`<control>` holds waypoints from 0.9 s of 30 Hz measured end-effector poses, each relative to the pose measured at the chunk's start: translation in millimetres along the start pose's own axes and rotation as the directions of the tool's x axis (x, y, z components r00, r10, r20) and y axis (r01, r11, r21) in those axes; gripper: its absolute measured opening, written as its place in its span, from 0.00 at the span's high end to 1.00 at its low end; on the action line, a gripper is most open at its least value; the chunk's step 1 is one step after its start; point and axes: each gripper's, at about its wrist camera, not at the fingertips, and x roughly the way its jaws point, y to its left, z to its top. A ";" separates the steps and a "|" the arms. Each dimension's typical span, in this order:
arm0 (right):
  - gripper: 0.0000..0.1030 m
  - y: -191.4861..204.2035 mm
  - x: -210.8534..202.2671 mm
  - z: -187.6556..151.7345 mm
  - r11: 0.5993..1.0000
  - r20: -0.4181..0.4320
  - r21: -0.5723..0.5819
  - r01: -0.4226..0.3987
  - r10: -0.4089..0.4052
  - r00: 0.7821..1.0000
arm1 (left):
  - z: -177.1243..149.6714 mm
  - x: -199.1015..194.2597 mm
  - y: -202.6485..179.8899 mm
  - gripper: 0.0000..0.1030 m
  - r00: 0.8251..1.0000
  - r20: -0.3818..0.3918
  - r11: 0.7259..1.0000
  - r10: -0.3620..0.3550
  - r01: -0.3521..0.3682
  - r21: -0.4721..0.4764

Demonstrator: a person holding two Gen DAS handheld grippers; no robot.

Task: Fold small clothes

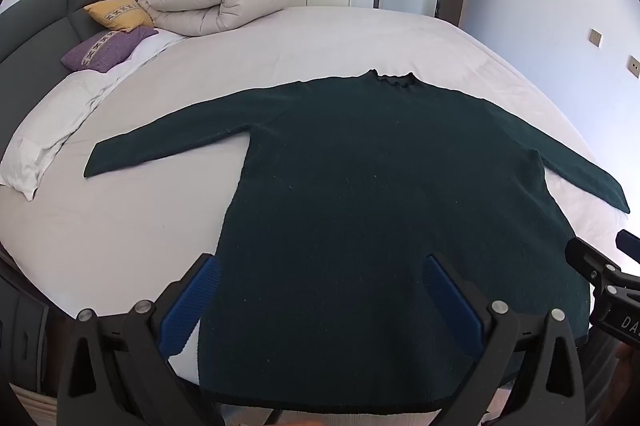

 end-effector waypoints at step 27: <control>0.00 5.0 1.2 -6.0 1.000 -0.005 -0.003 0.000 0.000 1.000 | -3.9 4.2 -1.5 0.00 1.000 -0.014 1.000 -0.008 0.008 -0.004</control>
